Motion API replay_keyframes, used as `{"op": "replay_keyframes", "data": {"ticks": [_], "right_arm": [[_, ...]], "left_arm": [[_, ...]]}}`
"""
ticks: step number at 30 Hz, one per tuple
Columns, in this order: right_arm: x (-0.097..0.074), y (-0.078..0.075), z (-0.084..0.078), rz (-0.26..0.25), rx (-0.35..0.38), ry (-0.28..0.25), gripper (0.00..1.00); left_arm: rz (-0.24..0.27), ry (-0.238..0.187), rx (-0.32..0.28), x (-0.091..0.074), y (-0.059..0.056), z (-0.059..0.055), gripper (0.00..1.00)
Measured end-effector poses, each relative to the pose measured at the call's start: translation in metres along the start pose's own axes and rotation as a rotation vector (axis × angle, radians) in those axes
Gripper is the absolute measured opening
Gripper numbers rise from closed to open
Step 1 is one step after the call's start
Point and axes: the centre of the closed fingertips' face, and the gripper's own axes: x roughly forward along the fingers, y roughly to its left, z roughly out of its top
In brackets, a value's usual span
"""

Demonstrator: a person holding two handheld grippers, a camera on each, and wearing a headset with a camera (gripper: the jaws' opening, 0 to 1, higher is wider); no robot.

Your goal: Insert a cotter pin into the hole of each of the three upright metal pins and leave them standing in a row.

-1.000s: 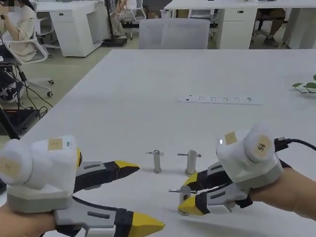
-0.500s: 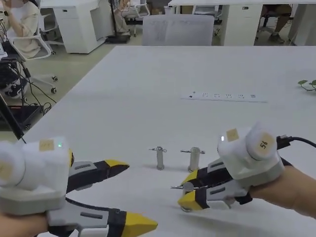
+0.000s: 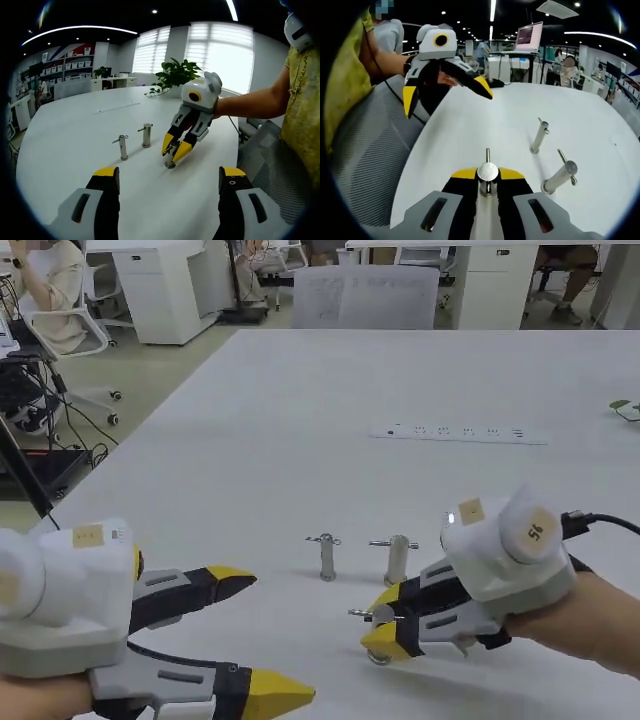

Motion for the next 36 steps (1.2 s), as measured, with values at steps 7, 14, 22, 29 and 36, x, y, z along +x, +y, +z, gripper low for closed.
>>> {"op": "replay_keyframes", "data": {"ticks": [7, 14, 22, 29, 36], "right_arm": [[-0.001, 0.000, 0.000, 0.003, 0.001, 0.000, 0.13], [-0.006, -0.002, 0.001, 0.000, -0.005, 0.003, 0.12], [-0.037, -0.021, 0.010, -0.032, -0.009, -0.010, 0.12], [-0.071, -0.045, 0.006, -0.074, -0.010, -0.003, 0.12], [-0.090, -0.071, -0.007, -0.109, 0.024, -0.006, 0.12]], "left_arm": [[0.003, 0.011, -0.004, 0.000, 0.001, -0.004, 0.81], [0.001, 0.018, -0.007, 0.001, 0.003, -0.005, 0.80], [-0.002, 0.020, -0.009, 0.004, 0.005, -0.002, 0.79], [0.003, 0.026, -0.016, 0.005, 0.007, 0.000, 0.79], [0.007, 0.050, -0.028, 0.005, 0.008, -0.005, 0.79]]}}
